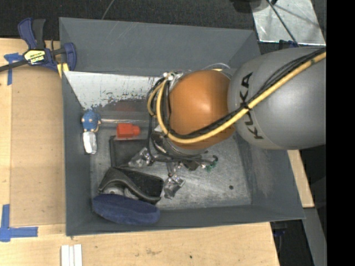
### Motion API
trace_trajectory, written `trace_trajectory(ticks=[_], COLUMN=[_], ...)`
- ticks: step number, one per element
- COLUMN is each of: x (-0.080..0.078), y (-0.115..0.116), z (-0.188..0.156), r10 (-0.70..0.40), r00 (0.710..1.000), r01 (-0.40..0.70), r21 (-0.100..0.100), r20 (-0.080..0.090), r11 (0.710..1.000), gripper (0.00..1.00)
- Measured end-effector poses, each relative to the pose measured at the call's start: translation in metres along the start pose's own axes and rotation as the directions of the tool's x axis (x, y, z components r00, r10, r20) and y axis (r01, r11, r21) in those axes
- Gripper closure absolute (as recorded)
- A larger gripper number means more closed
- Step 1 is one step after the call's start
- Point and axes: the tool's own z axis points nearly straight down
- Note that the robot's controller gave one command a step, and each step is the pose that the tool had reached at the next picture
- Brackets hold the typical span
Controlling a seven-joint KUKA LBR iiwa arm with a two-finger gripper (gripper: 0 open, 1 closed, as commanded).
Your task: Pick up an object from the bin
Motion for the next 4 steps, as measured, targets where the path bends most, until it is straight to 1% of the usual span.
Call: trace_trajectory(ticks=[1, 2, 3, 4], x=[-0.026, -0.101, -0.083, -0.101], y=[-0.019, -0.021, -0.062, -0.081], z=[0.055, 0.042, 0.059, 0.087], r10=[-0.061, -0.148, -0.34, -0.441], r00=[0.998, 0.989, 0.941, 0.898], r01=[0.061, 0.148, 0.34, 0.441], r21=[-0.002, 0.004, 0.003, 0.003], r20=[-0.012, 0.009, 0.002, 0.003], r11=[0.998, 0.989, 0.941, 0.898], gripper=[0.0, 0.0, 0.0, 0.0])
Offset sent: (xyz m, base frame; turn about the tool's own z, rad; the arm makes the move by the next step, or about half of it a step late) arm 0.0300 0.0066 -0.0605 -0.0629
